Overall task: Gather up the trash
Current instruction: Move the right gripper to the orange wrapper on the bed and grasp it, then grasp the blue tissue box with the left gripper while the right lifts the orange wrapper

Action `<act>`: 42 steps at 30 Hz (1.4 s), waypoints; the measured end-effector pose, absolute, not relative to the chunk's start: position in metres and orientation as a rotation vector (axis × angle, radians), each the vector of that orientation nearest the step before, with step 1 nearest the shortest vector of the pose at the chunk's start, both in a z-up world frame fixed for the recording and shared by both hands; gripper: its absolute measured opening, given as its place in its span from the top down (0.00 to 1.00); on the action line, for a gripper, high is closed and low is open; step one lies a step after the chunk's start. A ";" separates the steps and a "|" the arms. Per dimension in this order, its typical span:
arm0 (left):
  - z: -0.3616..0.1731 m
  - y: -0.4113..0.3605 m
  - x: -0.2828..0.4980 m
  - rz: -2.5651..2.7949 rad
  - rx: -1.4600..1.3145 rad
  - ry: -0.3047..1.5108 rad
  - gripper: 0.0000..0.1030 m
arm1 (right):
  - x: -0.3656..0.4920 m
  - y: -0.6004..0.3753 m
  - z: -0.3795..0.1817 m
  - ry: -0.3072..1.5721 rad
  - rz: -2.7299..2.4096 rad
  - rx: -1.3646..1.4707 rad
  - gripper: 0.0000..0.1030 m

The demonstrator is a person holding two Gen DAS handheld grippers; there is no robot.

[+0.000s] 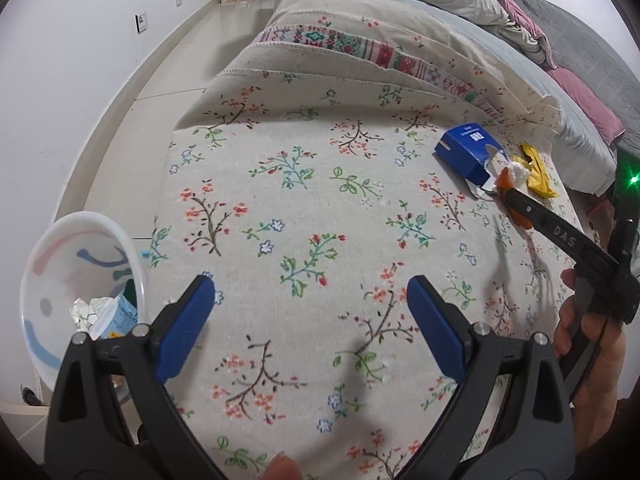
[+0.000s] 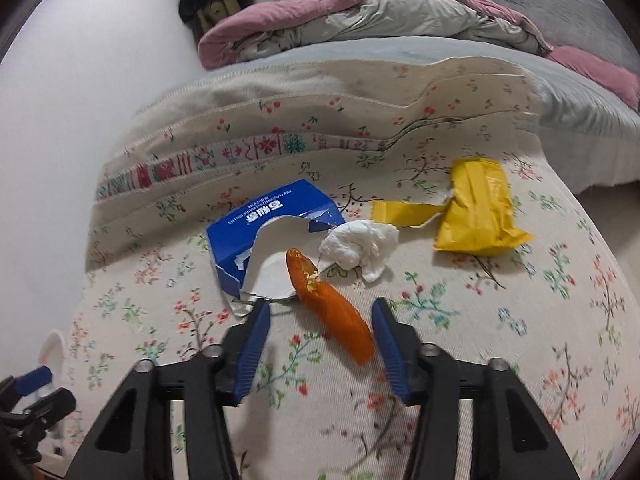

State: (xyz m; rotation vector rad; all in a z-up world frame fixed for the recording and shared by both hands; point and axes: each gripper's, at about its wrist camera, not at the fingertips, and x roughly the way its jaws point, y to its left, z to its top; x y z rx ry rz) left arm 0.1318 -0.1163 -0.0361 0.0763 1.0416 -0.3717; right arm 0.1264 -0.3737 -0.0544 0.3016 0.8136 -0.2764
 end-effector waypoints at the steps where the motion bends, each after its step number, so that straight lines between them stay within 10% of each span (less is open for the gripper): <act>1: -0.038 -0.118 0.134 -0.373 0.079 1.044 0.06 | 0.130 -0.373 -0.057 0.824 -0.281 0.287 0.65; 5: -0.040 -0.127 0.140 -0.383 0.093 1.046 0.06 | 0.132 -0.373 -0.060 0.824 -0.282 0.268 0.86; 27: -0.042 -0.264 0.203 -0.727 0.237 0.964 0.10 | 0.033 -0.442 -0.016 0.670 -0.384 0.484 0.88; 42: -0.050 -0.291 0.243 -0.938 0.214 0.989 0.33 | 0.028 -0.456 -0.026 0.687 -0.409 0.541 0.88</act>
